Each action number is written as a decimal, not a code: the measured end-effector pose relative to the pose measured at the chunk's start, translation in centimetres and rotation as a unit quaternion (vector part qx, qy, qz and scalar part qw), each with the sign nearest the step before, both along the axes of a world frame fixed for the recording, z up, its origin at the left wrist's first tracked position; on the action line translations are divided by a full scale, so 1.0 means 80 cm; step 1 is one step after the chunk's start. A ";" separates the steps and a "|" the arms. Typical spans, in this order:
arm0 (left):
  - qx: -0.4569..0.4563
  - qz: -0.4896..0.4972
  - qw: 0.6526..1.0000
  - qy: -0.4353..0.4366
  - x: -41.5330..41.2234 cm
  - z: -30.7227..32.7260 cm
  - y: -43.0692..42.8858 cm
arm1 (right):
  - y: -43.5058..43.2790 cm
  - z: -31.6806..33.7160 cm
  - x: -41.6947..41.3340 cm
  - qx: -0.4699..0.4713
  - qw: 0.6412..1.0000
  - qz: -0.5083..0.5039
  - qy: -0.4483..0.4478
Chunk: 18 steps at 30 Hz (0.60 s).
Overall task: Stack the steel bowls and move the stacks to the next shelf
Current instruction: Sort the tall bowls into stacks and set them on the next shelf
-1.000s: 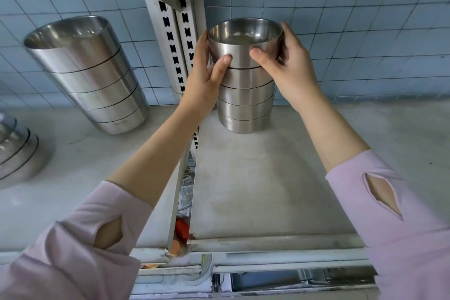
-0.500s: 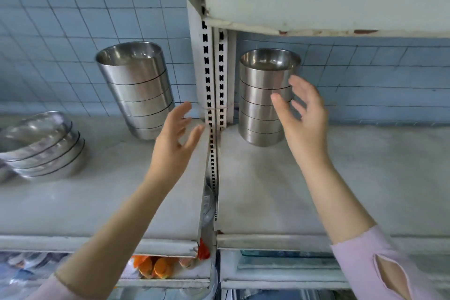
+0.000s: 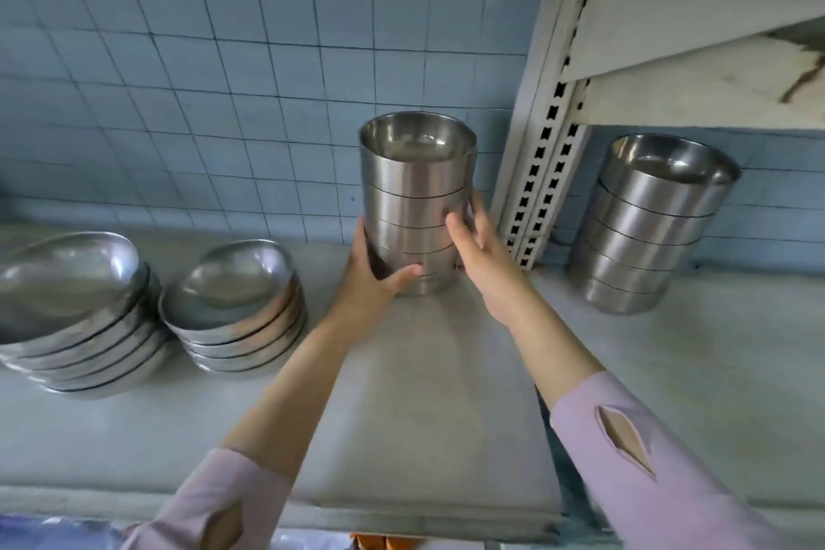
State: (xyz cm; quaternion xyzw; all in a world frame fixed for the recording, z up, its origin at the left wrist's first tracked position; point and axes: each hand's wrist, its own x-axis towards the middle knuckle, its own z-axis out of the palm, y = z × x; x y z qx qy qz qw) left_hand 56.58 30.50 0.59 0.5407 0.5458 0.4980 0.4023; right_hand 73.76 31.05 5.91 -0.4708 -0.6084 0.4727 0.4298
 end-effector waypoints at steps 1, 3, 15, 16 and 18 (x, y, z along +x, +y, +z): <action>0.005 -0.009 1.000 -0.007 -0.003 0.000 0.000 | 0.000 -0.008 -0.004 0.001 1.000 -0.015 0.002; 0.015 -0.024 0.999 -0.021 -0.005 0.001 -0.003 | -0.007 -0.013 -0.008 0.000 0.999 -0.042 0.002; 0.001 -0.093 0.994 -0.061 -0.021 0.013 -0.095 | -0.116 -0.023 -0.014 0.022 0.990 -0.111 0.087; 0.000 -0.099 0.993 -0.058 -0.021 0.013 -0.100 | -0.124 -0.020 -0.012 0.026 0.989 -0.114 0.089; -0.003 -0.109 0.992 -0.060 -0.015 0.014 -0.110 | -0.140 -0.013 -0.010 0.038 0.987 -0.120 0.096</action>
